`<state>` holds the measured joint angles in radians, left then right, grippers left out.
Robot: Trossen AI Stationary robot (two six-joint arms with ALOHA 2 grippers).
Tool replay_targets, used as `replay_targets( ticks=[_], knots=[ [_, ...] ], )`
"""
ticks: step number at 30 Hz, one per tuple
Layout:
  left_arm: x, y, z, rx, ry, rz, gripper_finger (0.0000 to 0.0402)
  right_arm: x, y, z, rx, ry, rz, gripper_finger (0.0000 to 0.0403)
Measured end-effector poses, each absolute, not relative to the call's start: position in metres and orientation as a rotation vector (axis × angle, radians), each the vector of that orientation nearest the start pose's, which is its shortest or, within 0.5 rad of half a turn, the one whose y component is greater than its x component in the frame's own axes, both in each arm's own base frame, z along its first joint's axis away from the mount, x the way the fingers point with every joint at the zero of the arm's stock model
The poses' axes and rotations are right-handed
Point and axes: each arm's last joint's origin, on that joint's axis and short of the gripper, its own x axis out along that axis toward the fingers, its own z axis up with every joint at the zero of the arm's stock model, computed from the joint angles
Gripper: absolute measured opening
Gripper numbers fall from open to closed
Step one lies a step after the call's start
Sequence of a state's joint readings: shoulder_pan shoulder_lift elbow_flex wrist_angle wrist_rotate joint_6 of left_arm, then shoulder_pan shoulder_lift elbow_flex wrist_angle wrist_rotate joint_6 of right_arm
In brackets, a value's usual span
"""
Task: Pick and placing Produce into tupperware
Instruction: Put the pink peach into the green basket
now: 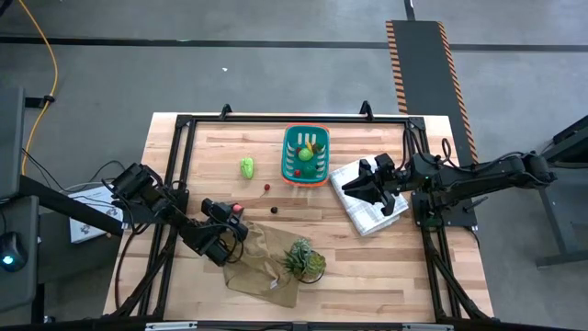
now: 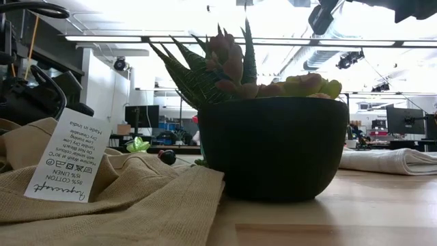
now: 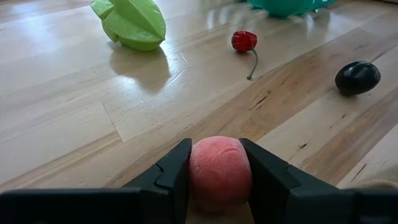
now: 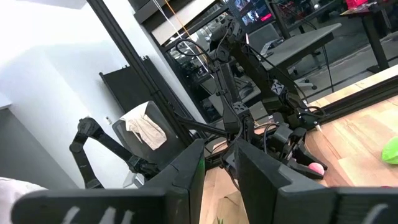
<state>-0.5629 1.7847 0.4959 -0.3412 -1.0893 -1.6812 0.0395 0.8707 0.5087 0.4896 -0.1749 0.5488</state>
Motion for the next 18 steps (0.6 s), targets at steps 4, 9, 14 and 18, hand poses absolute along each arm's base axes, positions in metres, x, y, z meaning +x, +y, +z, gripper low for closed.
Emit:
replay_targets(
  ticks=[4, 9, 14, 18],
  knots=[
    [0.1804, -0.0835, 0.0618, -0.289, 0.414, 1.028, 0.0116, 0.1954, 0.0128, 0.287, 0.537, -0.066, 0.244, 0.0079],
    [0.1805, -0.0836, 0.0619, -0.29, 0.413, 1.028, 0.0101, 0.1954, 0.0128, 0.287, 0.537, -0.065, 0.244, 0.0079],
    [0.1809, -0.0838, 0.0637, -0.296, 0.404, 1.025, 0.0103, 0.1954, 0.0128, 0.287, 0.537, -0.065, 0.244, 0.0079],
    [0.1811, -0.0838, 0.064, -0.292, 0.395, 1.025, 0.0112, 0.1954, 0.0128, 0.2871, 0.537, -0.066, 0.244, 0.0079]
  ],
)
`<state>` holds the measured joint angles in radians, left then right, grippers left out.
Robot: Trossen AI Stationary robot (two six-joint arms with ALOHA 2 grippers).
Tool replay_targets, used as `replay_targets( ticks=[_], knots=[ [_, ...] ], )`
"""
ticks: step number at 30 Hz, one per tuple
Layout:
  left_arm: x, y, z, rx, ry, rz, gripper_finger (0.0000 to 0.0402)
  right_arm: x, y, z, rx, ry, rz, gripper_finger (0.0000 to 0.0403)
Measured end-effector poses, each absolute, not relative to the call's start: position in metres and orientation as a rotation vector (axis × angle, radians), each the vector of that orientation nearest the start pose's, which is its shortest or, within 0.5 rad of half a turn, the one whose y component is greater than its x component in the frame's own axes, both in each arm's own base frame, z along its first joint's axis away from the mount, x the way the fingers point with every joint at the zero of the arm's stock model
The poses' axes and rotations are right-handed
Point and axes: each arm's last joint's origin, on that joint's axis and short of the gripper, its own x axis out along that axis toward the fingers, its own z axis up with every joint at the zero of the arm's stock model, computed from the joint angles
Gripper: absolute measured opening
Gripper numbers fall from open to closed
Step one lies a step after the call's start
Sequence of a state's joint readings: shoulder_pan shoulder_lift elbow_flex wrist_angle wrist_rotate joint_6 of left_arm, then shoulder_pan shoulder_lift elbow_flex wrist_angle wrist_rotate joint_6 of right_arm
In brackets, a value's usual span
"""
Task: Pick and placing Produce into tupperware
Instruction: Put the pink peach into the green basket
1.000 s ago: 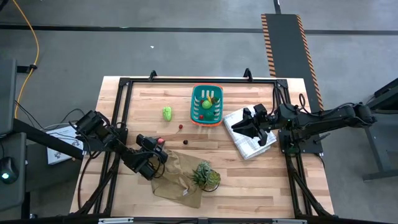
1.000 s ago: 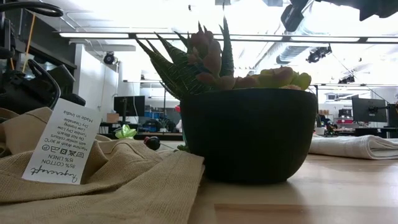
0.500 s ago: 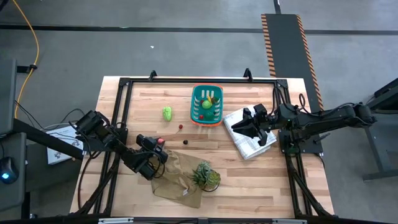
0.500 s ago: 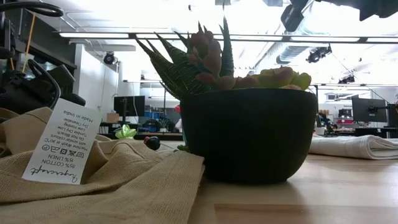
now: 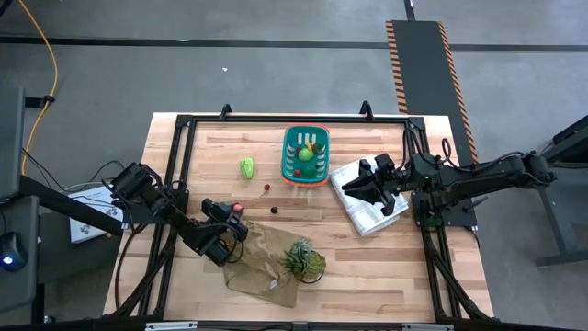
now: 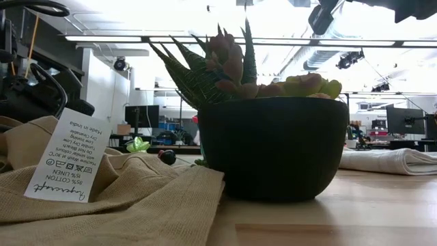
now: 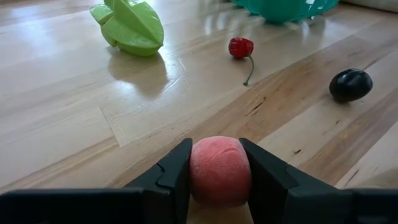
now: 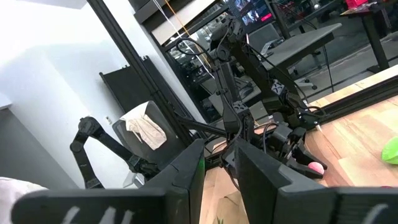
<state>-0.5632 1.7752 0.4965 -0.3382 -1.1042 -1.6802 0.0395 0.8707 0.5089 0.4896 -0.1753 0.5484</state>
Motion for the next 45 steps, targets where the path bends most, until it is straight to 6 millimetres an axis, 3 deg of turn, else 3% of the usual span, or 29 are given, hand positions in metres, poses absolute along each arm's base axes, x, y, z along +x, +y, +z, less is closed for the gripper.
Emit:
replay_targets(
  ticks=[17, 21, 26, 32, 45],
  knots=[
    [0.182, -0.084, 0.065, -0.29, 0.387, 1.024, 0.0102, 0.195, 0.013, 0.287, 0.537, -0.065, 0.244, 0.0079],
    [0.19, -0.089, 0.074, -0.283, 0.368, 1.0, 0.0098, 0.195, 0.013, 0.287, 0.537, -0.065, 0.244, 0.0079],
    [0.199, -0.094, 0.103, -0.229, 0.342, 0.945, 0.0104, 0.195, 0.013, 0.287, 0.537, -0.065, 0.244, 0.0079],
    [0.195, -0.092, 0.145, -0.198, 0.327, 0.87, 0.0095, 0.195, 0.013, 0.287, 0.525, -0.066, 0.243, 0.0079],
    [0.161, -0.072, 0.236, -0.264, 0.242, 0.613, 0.0098, 0.195, 0.013, 0.29, 0.519, -0.097, 0.249, 0.0079]
  ],
)
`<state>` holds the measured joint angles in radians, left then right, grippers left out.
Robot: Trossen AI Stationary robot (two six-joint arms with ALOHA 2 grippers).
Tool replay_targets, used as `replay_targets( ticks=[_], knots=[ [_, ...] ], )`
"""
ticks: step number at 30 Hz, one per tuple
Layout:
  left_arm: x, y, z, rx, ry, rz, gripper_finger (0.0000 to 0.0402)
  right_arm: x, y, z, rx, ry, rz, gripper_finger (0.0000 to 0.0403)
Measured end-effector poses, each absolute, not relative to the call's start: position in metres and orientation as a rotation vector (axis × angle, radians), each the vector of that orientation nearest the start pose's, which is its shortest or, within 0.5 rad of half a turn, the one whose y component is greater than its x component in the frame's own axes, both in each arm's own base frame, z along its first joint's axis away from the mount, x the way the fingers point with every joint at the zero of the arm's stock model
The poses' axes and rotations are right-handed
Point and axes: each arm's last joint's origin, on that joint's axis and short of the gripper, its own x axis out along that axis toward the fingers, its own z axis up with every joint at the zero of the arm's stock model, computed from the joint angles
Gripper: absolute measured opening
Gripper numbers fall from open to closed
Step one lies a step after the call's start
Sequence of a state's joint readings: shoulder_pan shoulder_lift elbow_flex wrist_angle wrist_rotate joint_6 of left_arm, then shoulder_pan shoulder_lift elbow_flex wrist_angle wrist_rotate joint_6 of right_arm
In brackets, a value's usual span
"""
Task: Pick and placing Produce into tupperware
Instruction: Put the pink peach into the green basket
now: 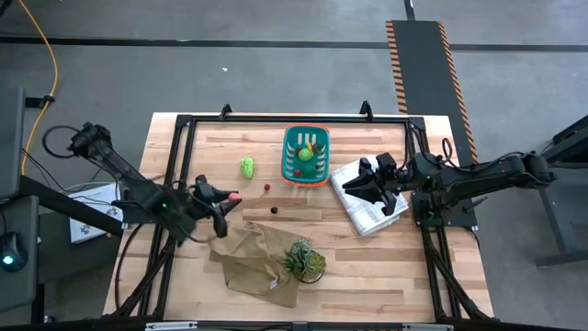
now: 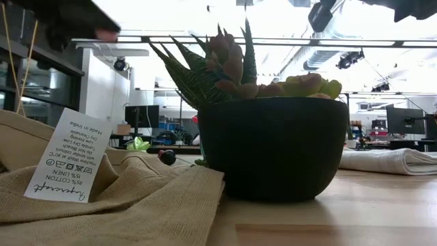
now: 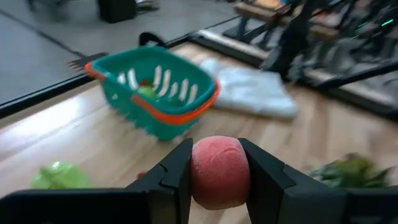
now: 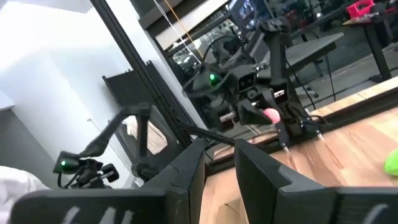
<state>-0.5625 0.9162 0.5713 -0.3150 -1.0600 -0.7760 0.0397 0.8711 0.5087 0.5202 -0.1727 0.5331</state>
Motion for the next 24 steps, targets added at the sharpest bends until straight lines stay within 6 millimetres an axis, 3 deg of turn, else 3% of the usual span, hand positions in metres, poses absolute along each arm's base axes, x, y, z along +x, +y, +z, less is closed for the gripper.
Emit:
replay_targets(
  ticks=[7, 18, 24],
  knots=[
    [0.144, -0.061, 0.285, -0.261, 0.122, 0.523, 0.0103, 0.194, 0.012, 0.297, 0.526, -0.174, 0.259, 0.0079],
    [0.144, -0.023, 0.374, -0.193, 0.15, 0.514, 0.0102, 0.192, 0.012, 0.302, 0.585, -0.217, 0.275, 0.0079],
    [0.152, 0.001, 0.399, -0.197, 0.229, 0.517, 0.0099, 0.19, 0.01, 0.308, 0.602, -0.278, 0.285, 0.0079]
  ],
)
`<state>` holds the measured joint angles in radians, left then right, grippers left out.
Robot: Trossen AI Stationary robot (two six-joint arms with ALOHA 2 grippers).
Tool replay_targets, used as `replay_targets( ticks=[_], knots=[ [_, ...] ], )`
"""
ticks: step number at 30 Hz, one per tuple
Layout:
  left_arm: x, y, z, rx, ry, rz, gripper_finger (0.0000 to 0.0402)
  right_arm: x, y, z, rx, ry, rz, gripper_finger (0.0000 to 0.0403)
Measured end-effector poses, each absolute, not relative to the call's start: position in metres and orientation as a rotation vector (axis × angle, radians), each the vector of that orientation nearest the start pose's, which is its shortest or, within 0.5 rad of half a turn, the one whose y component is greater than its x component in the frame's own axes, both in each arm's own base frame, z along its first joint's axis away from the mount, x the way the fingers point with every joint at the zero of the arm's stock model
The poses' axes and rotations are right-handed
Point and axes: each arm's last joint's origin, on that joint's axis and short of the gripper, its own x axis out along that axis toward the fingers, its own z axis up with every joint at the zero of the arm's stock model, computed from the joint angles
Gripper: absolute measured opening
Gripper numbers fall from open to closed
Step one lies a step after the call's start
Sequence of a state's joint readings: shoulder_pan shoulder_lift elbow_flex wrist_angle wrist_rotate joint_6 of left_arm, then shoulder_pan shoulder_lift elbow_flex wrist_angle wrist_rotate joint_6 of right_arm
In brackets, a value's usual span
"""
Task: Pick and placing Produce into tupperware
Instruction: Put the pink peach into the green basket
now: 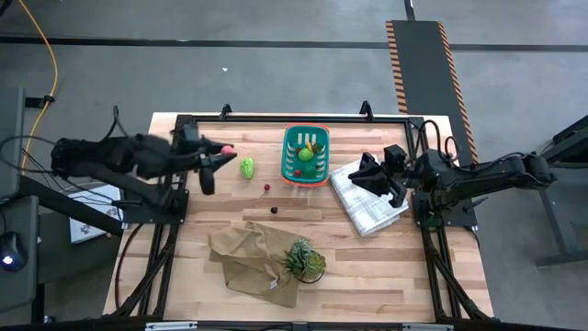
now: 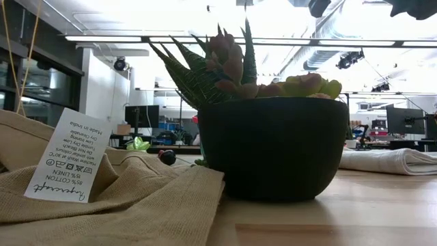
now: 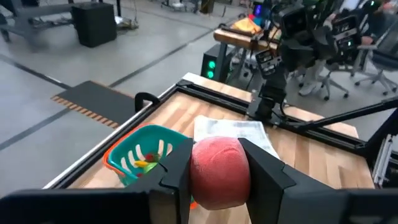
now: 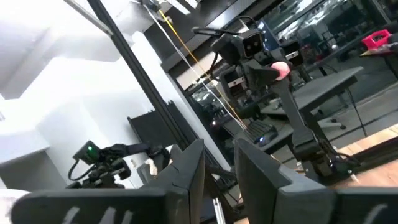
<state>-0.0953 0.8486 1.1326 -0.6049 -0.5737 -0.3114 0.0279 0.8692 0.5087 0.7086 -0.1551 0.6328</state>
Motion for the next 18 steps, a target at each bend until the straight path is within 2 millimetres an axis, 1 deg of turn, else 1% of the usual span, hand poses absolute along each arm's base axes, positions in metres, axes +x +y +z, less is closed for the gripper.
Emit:
replay_targets(
  ticks=[5, 9, 12, 18],
  knots=[
    [0.182, 0.023, 0.407, -0.21, 0.299, 0.446, 0.0102, 0.191, 0.006, 0.308, 0.623, -0.282, 0.265, 0.0079],
    [0.212, 0.042, 0.407, -0.232, 0.363, 0.401, 0.0101, 0.19, 0.003, 0.308, 0.618, -0.29, 0.261, 0.0079],
    [0.228, 0.059, 0.406, -0.25, 0.392, 0.4, 0.0101, 0.19, 0.002, 0.31, 0.612, -0.304, 0.269, 0.0079],
    [0.259, 0.092, 0.388, -0.325, 0.478, 0.358, 0.0103, 0.189, 0.002, 0.311, 0.61, -0.313, 0.275, 0.0079]
  ],
)
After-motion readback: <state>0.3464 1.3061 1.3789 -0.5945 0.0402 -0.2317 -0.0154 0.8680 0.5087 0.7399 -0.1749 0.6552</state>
